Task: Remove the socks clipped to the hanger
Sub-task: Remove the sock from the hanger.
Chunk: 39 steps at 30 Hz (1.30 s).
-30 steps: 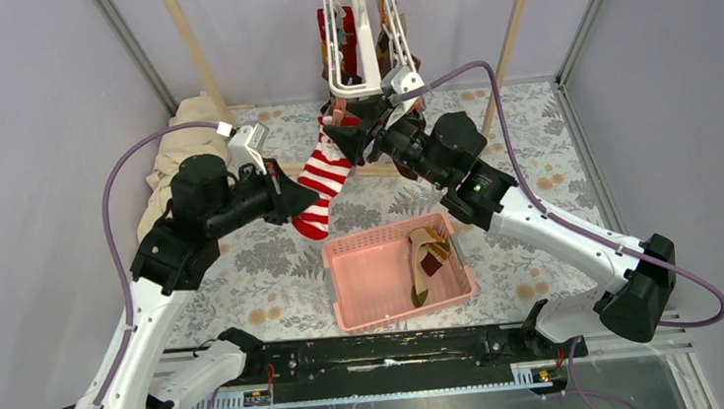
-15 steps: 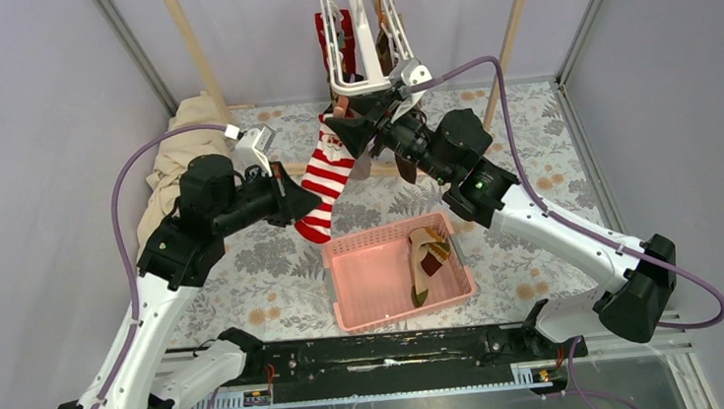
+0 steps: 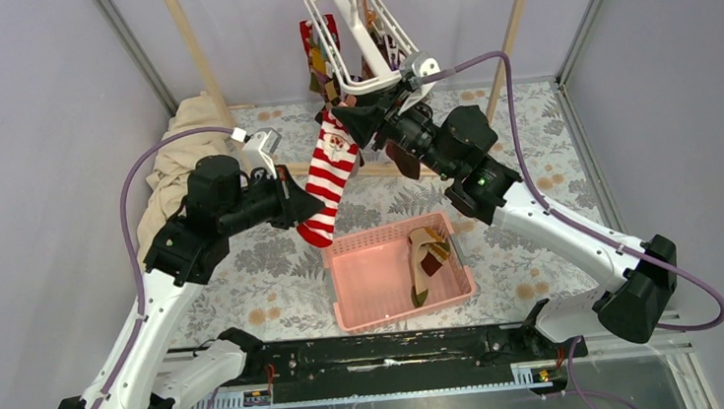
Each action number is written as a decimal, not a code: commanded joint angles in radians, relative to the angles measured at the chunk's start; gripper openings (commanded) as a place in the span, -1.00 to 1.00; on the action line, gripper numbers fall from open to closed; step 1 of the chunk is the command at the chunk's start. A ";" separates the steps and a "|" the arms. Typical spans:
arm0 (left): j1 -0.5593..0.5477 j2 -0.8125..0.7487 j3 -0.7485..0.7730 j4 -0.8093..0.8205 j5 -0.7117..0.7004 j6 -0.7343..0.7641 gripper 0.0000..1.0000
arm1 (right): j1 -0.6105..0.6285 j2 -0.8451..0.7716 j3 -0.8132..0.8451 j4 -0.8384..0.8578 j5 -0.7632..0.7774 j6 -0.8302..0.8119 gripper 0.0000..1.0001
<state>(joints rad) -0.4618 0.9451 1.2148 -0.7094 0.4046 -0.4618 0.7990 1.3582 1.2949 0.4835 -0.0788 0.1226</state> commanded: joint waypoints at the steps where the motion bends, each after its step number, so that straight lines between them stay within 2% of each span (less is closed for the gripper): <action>1: 0.009 0.000 -0.008 0.037 0.028 0.009 -1.00 | -0.019 -0.019 0.035 0.078 -0.015 0.021 -0.10; 11: 0.010 0.001 -0.007 0.037 0.027 0.009 -1.00 | -0.022 -0.017 0.029 0.061 -0.017 0.031 -0.74; 20: 0.009 -0.005 -0.003 0.037 0.037 0.008 -1.00 | -0.023 -0.022 0.019 0.047 0.003 0.031 -0.73; 22: 0.009 -0.005 0.000 0.036 0.050 0.005 -1.00 | -0.024 -0.024 0.017 0.041 0.007 0.032 -0.65; 23: 0.009 -0.005 0.002 0.037 0.058 0.003 -1.00 | -0.024 -0.025 0.014 0.035 0.008 0.033 -0.52; 25: 0.009 -0.006 0.005 0.045 0.075 -0.002 -1.00 | -0.023 -0.031 0.001 0.030 0.013 0.040 0.03; 26: 0.010 -0.006 0.003 0.050 0.084 -0.005 -1.00 | -0.024 -0.039 -0.011 0.032 0.015 0.043 0.18; 29: 0.009 -0.006 -0.004 0.061 0.110 -0.013 -1.00 | -0.024 -0.061 -0.052 0.031 0.029 0.054 0.41; 33: 0.011 -0.009 -0.026 0.083 0.154 -0.028 -1.00 | -0.024 -0.102 -0.117 0.023 0.035 0.066 0.59; 39: 0.007 -0.014 -0.085 0.130 0.199 -0.054 -1.00 | -0.023 -0.212 -0.249 -0.020 0.072 0.086 0.65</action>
<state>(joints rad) -0.4614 0.9447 1.1656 -0.6659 0.5369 -0.4877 0.7822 1.2346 1.0966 0.4557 -0.0566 0.1875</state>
